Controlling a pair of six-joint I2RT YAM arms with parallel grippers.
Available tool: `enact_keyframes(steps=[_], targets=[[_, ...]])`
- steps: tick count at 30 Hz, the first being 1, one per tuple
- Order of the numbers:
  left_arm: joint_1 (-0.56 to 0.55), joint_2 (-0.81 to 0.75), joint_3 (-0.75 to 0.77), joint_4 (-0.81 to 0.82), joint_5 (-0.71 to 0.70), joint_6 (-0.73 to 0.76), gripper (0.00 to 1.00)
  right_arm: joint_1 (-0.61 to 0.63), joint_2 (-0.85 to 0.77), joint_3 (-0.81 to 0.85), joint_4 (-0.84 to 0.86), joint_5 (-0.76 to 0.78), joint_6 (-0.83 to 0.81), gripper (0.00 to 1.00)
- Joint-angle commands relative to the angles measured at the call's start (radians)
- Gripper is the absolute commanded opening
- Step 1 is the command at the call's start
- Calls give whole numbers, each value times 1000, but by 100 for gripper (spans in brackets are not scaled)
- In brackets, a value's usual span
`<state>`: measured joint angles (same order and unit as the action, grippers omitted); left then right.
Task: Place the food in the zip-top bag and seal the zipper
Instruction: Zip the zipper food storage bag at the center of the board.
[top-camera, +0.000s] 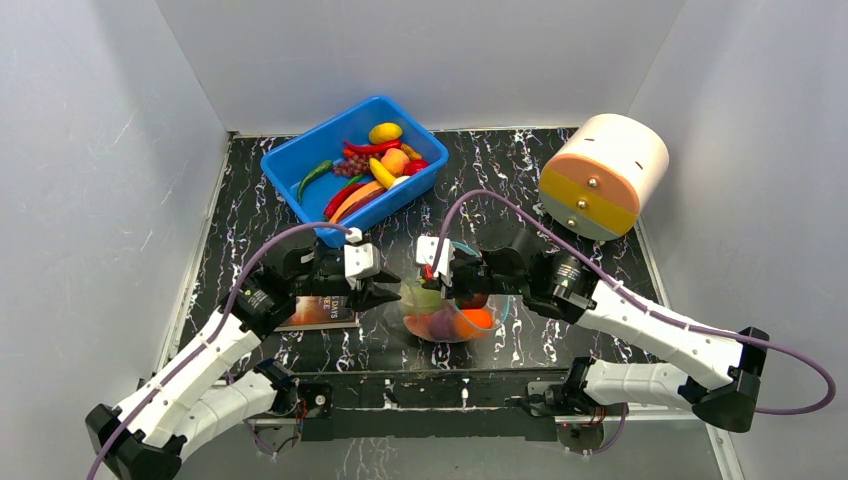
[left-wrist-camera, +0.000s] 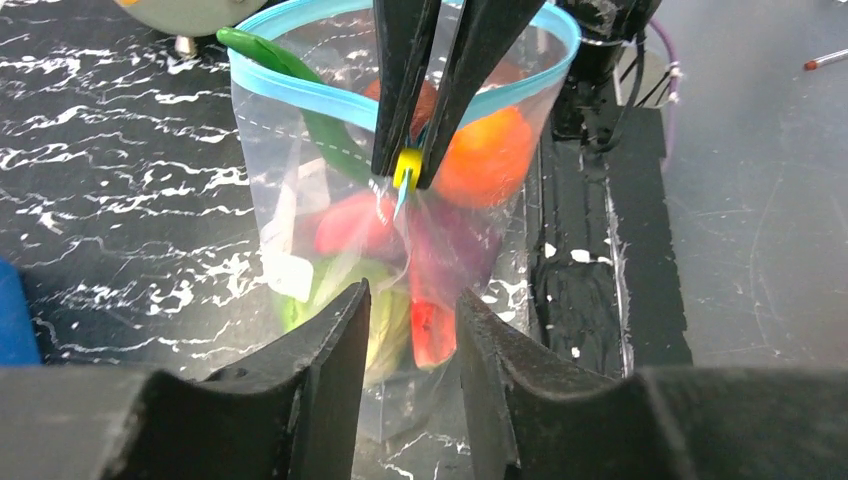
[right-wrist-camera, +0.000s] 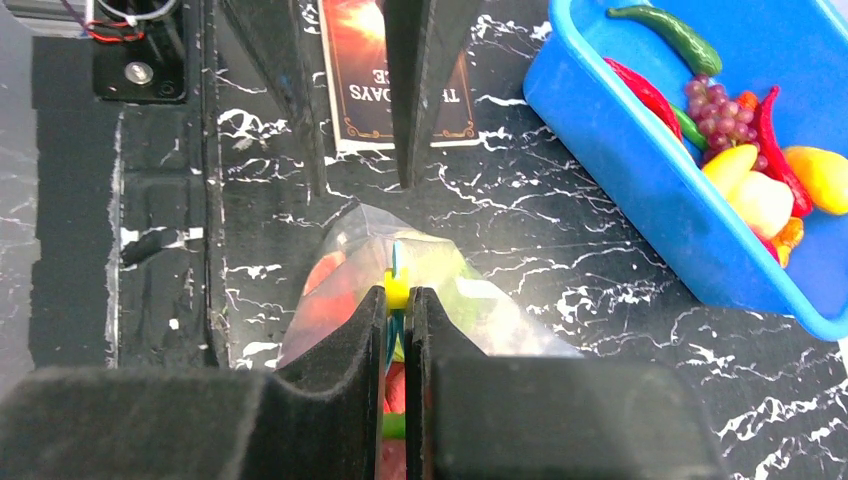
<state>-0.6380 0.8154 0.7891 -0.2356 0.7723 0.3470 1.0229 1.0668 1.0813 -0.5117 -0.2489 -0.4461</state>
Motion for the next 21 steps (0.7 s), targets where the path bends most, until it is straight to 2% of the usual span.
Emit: enact_keyframes(steps=[1, 8, 9, 12, 14, 17, 21], targets=[[1, 22, -20, 141, 119, -49, 37, 0, 5, 23, 105, -61, 18, 0], [1, 84, -14, 197, 152, -65, 39, -1, 31, 31, 127, -83, 29, 0], [1, 89, -16, 211, 164, -71, 35, 0, 35, 33, 131, -84, 32, 0], [1, 105, -15, 218, 170, -70, 12, 0, 42, 38, 136, -81, 36, 0], [1, 104, -17, 213, 167, -65, 0, -1, 43, 38, 132, -80, 37, 0], [1, 80, -29, 217, 162, -64, 0, -1, 42, 34, 112, -64, 35, 0], [1, 26, -43, 178, 81, -62, 0, -1, 15, 22, 59, 5, 18, 0]])
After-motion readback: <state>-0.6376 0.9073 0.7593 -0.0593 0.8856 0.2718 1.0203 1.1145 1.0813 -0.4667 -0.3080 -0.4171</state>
